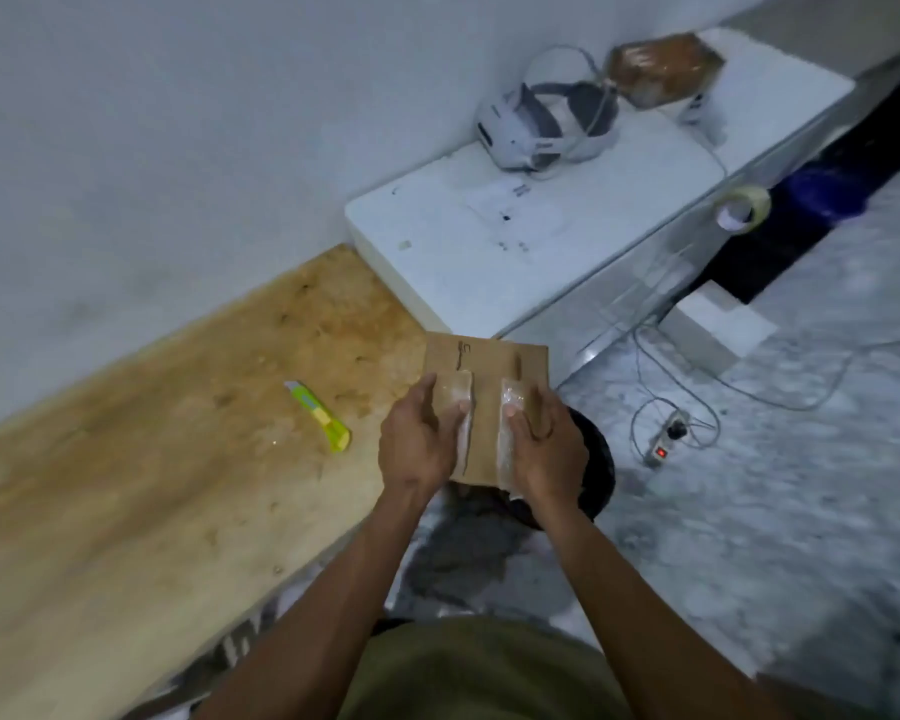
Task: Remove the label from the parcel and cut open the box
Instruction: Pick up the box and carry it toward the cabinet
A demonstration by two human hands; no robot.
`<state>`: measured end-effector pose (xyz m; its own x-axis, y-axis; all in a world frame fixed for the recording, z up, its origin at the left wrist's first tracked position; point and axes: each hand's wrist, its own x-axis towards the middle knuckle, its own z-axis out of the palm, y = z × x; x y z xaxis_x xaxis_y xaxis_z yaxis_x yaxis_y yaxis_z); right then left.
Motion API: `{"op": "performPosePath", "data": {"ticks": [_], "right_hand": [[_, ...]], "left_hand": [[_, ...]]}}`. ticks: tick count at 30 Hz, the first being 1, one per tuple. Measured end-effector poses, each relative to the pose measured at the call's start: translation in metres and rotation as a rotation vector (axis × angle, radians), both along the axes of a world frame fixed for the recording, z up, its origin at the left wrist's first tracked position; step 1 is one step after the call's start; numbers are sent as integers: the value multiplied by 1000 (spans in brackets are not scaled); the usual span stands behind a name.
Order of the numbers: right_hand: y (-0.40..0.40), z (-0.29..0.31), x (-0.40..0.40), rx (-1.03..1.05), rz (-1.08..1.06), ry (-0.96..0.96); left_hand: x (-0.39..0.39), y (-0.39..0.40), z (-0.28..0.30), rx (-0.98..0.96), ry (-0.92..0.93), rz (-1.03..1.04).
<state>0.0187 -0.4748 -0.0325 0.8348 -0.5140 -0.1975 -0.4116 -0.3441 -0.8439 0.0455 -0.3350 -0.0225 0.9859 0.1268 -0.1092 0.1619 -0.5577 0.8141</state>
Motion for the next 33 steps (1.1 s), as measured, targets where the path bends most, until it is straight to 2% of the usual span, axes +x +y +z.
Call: {"op": "performPosePath", "data": {"ticks": [4, 8, 13, 15, 21, 30, 33], "right_hand": [[-70, -10, -31, -11, -126, 73], [-115, -20, -58, 55, -292, 149], [-124, -55, -67, 109, -302, 347], [-123, -66, -64, 138, -311, 389], [-132, -96, -35, 173, -338, 553], [-160, -215, 12, 226, -338, 698], [-172, -261, 24, 172, -249, 736]], "left_hand": [[-15, -72, -8, -16, 53, -200], [-29, -119, -20, -49, 170, -295], [-32, -138, -46, 53, 273, -303], [-23, -142, -60, 172, 327, -360], [11, -156, -109, 303, 400, -473], [57, -185, -232, 353, 584, -403], [68, -195, -276, 354, 632, -355]]}}
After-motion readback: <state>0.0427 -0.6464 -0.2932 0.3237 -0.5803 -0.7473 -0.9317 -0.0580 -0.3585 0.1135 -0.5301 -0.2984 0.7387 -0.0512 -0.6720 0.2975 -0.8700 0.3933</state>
